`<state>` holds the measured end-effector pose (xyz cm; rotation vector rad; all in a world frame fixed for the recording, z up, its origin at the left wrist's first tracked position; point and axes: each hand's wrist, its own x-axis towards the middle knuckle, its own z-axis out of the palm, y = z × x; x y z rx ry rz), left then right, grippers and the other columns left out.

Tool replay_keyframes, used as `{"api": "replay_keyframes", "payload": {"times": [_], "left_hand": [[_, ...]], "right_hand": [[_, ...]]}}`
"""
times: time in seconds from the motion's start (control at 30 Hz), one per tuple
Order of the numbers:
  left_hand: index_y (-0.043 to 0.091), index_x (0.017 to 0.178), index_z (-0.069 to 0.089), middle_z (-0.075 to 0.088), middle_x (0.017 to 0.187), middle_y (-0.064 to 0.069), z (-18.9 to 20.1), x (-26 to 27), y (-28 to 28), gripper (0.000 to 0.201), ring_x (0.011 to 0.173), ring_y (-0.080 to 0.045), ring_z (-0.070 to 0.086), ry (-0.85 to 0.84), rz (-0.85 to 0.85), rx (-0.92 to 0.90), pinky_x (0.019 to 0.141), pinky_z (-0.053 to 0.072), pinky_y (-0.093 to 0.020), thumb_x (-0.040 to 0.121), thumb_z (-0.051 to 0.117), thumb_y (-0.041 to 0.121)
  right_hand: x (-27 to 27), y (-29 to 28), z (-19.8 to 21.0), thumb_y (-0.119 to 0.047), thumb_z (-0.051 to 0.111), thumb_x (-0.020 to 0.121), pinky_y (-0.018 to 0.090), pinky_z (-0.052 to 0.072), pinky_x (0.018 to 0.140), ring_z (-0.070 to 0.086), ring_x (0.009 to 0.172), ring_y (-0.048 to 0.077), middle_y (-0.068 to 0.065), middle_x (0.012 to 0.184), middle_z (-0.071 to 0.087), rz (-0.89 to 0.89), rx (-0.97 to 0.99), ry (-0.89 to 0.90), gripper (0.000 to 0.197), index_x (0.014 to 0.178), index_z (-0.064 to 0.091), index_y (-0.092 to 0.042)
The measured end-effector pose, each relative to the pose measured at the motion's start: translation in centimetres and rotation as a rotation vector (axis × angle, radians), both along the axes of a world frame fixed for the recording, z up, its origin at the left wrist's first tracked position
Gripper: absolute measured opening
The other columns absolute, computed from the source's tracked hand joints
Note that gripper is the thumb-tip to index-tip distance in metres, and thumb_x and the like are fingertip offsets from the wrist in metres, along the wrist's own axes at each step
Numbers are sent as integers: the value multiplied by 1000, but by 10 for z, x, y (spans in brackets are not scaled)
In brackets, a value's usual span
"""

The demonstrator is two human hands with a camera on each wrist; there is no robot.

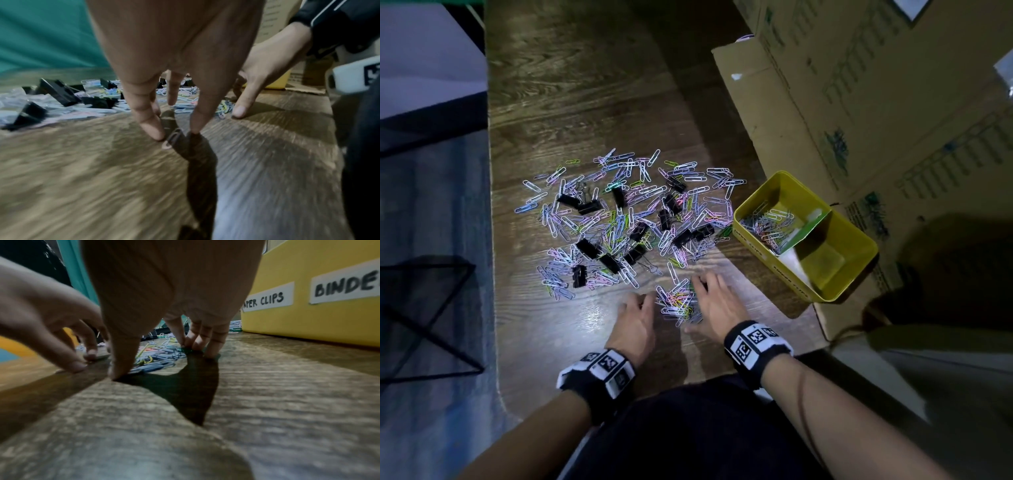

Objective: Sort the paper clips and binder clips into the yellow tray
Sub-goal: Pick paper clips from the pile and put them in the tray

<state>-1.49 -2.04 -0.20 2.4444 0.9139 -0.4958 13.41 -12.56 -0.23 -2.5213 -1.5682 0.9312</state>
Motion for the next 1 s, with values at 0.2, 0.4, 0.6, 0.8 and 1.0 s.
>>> {"api": "replay_keyframes", "payload": {"times": [0.2, 0.4, 0.6, 0.8, 1.0], "left_hand": [[11, 133, 42, 46, 120, -15, -2, 33, -2, 62, 97, -31, 57, -200, -56, -34, 87, 49, -36, 76, 54, -11], [11, 103, 59, 61, 105, -15, 17, -2, 25, 30, 93, -33, 60, 204, 51, 12, 77, 47, -33, 73, 58, 13], [10, 97, 61, 66, 100, -16, 3, 9, 6, 20, 95, -34, 62, 127, -6, -13, 77, 46, -33, 82, 61, 24], [14, 104, 51, 52, 107, -9, 0, 40, 18, 31, 89, -31, 57, -101, -202, 60, 66, 51, -37, 74, 58, 11], [25, 141, 25, 23, 149, -9, 5, 51, 27, 77, 131, -30, 30, 85, -547, 126, 107, 34, -48, 78, 68, 33]], "right_hand": [[-1, -2, -6, -9, 68, 83, 37, 42, 100, 46, 122, 30, 14, 146, 22, -66, 66, 119, 86, 150, 13, -12], [9, -18, -5, -30, 68, 85, 35, 41, 101, 47, 123, 30, 16, 142, 33, -84, 58, 118, 75, 144, 29, -7], [6, -12, -7, -29, 74, 81, 35, 41, 101, 48, 122, 33, 16, 145, 27, -104, 46, 130, 88, 147, 20, -7], [-5, -2, -3, -64, 73, 64, 42, 38, 106, 30, 130, 32, 16, 140, 26, -157, -23, 14, 124, 149, 7, -3], [-9, 2, -4, -45, 69, 80, 41, 38, 104, 32, 130, 34, 19, 140, 29, -118, -4, -5, 92, 146, 20, -3]]}}
